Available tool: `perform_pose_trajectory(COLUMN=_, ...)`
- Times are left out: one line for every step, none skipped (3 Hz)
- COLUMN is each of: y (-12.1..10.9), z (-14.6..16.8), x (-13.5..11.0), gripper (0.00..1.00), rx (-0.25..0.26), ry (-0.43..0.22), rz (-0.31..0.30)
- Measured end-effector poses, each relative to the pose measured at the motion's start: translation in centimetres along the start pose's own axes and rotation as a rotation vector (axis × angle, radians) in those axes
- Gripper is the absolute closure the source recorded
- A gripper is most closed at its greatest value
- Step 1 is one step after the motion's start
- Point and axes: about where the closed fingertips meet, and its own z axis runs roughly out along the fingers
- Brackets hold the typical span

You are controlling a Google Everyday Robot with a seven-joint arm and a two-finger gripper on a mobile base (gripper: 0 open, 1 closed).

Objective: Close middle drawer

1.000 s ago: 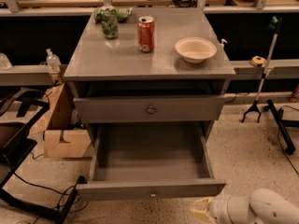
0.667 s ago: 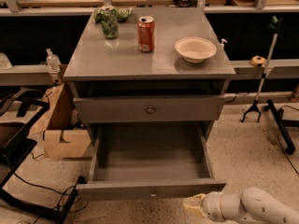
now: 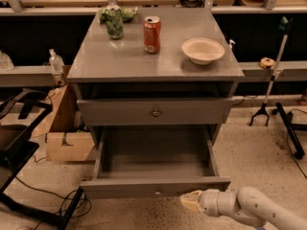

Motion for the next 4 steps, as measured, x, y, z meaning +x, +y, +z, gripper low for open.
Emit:
perform_pose_trajectory(y=0.0, z=0.0, x=0.0, gripper=1.00, rx=0.000, ry=0.000, rz=0.000)
perform_pose_trajectory(y=-2.8, z=1.1, x=-2.5, gripper=1.00, rx=0.006, ry=-0.022, rz=-0.024)
perform_pose_trajectory(y=-2.5, z=0.9, x=-2.3, gripper=1.00, rx=0.006, ry=-0.022, rz=-0.024)
perform_pose_trajectory(y=-4.9, z=2.6, x=-4.8, gripper=1.00, rx=0.003, ry=-0.027, rz=-0.039)
